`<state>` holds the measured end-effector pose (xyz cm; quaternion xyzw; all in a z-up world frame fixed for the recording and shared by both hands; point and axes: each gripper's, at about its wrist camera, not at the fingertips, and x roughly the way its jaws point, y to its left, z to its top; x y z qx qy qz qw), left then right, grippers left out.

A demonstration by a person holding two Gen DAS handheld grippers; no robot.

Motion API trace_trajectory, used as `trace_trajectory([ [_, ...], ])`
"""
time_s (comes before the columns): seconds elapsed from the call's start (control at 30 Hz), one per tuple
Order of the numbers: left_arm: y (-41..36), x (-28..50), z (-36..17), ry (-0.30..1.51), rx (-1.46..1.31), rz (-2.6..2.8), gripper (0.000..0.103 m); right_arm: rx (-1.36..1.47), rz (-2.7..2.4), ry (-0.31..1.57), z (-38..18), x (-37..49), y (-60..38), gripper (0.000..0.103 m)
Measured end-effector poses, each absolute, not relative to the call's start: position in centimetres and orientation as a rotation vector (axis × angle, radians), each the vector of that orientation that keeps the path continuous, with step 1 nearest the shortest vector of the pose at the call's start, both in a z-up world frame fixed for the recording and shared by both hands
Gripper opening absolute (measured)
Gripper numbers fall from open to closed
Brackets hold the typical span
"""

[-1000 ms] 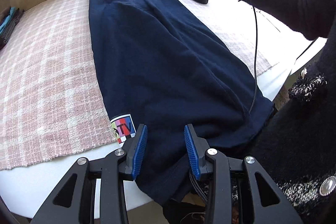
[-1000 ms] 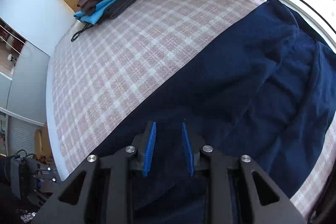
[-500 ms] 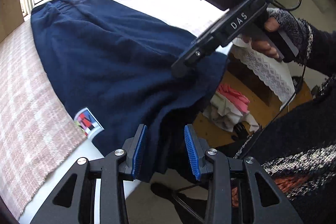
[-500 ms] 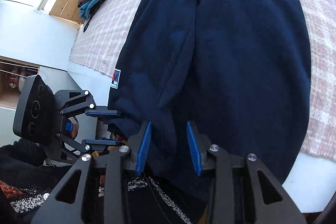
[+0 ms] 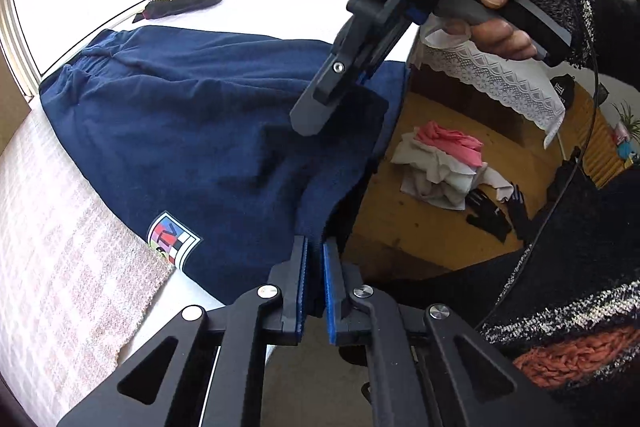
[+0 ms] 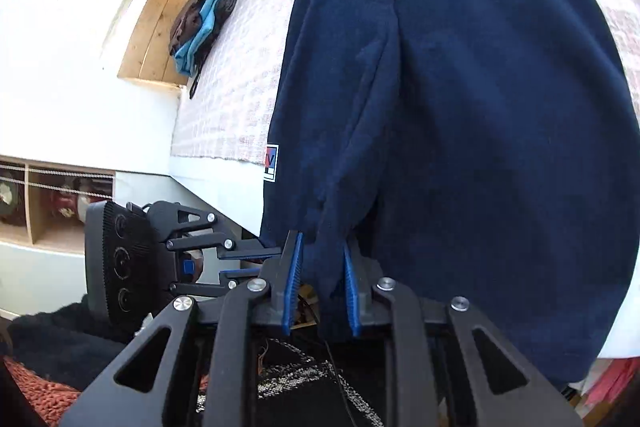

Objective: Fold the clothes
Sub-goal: 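Bring both grippers to the hem end and close the right gripper on it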

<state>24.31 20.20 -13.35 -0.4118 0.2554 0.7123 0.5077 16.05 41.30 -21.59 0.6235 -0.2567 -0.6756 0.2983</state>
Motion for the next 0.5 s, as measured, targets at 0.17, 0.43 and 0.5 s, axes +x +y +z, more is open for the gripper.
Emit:
trace_trajectory([
  [0.17,19.3,25.7,-13.1,0.643,-1.002,1.640,0.005,1.809,-1.853,-0.561,-21.8,17.2,42.4,0.027],
  [0.43,20.2,21.2,-11.0,0.547,-0.925,1.835,0.030,1.513,-2.108,-0.381,-14.4,13.7,42.2,0.035],
  [0.5,20.8,20.0,-11.7,0.544,-0.952,1.846,0.030,1.456,-2.127,-0.287,-14.5,11.3,40.8,0.035],
])
